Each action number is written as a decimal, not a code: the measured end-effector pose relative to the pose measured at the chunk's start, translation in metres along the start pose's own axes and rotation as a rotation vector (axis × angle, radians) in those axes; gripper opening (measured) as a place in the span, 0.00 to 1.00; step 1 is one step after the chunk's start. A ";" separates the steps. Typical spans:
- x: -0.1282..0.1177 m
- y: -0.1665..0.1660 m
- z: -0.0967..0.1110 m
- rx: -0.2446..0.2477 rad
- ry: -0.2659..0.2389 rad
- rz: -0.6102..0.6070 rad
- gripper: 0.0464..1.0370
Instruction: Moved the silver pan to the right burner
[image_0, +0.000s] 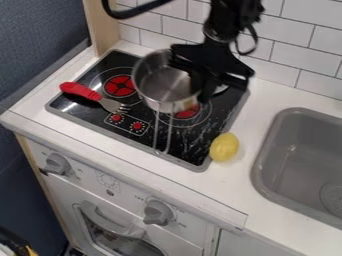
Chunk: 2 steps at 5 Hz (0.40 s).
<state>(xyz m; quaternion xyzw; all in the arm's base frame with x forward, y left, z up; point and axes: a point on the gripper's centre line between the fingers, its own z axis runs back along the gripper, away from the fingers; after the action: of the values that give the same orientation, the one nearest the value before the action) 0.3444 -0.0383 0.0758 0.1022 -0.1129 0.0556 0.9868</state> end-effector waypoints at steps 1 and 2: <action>-0.007 -0.021 -0.016 -0.010 0.023 -0.077 0.04; -0.013 -0.026 -0.034 0.000 0.073 -0.105 0.04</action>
<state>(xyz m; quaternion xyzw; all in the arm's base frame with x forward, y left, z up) 0.3420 -0.0571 0.0350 0.1059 -0.0712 0.0073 0.9918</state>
